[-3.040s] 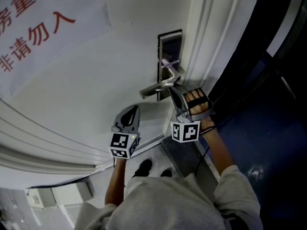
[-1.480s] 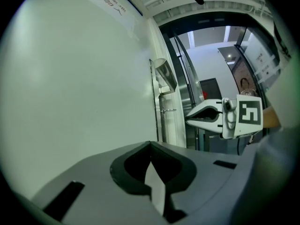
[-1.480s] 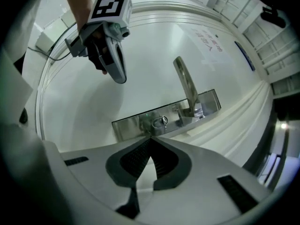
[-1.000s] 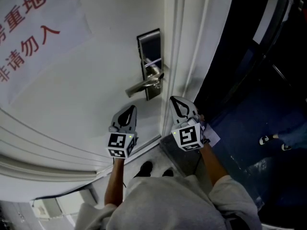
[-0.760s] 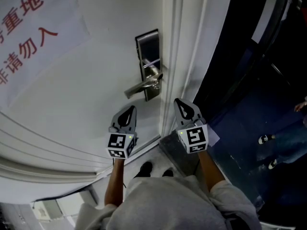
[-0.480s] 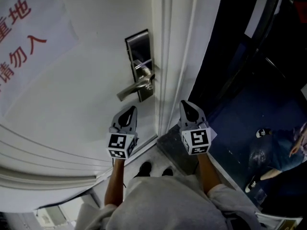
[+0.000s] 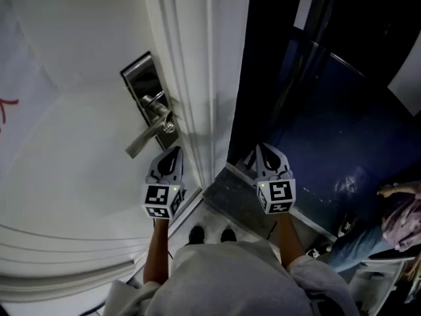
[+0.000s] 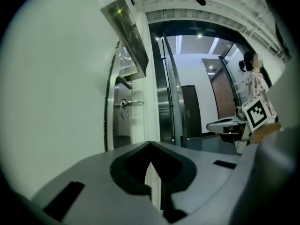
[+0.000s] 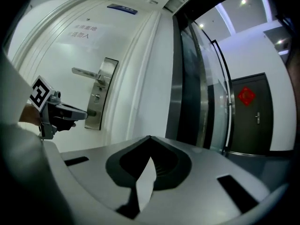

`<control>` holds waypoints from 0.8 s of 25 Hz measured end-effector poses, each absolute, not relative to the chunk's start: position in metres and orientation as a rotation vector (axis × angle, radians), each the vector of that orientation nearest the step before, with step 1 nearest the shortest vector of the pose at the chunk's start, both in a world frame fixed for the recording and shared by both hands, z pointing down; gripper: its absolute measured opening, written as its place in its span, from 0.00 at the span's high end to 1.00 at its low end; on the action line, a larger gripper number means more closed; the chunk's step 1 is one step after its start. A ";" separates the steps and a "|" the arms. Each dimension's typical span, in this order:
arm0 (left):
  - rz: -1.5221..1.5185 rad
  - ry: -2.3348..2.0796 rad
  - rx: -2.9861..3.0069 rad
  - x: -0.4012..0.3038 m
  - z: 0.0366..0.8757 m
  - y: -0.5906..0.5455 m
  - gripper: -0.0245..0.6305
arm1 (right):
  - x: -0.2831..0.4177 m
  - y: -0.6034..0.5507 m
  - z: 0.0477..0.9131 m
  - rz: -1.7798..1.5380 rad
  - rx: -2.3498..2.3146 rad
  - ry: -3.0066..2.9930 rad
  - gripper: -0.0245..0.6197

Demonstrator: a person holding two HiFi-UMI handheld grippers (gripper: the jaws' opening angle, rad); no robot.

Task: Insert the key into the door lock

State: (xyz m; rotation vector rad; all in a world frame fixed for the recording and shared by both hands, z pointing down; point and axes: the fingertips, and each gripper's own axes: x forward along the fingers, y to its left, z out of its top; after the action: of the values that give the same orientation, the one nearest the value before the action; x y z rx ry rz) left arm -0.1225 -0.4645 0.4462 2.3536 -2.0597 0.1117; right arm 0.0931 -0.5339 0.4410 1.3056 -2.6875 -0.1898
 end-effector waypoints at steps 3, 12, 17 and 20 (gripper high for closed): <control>0.114 -1.997 2.401 -0.107 0.449 -0.477 0.94 | 0.116 -0.536 0.440 -0.189 1.386 -2.643 0.93; 0.115 -1.874 2.490 -0.088 0.451 -0.500 0.94 | 0.145 -0.535 0.443 -0.157 1.536 -2.558 0.93; 0.112 -1.841 2.485 -0.087 0.457 -0.508 0.94 | 0.148 -0.535 0.444 -0.154 1.566 -2.534 0.93; 0.113 -1.834 2.500 -0.086 0.455 -0.512 0.94 | 0.149 -0.536 0.445 -0.152 1.573 -2.527 0.93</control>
State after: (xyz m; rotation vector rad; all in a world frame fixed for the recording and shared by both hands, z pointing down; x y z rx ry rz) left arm -0.0857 -0.5116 0.4551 2.5005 -1.8336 0.1134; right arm 0.1487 -0.5360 0.4451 1.5732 -2.5272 -0.1516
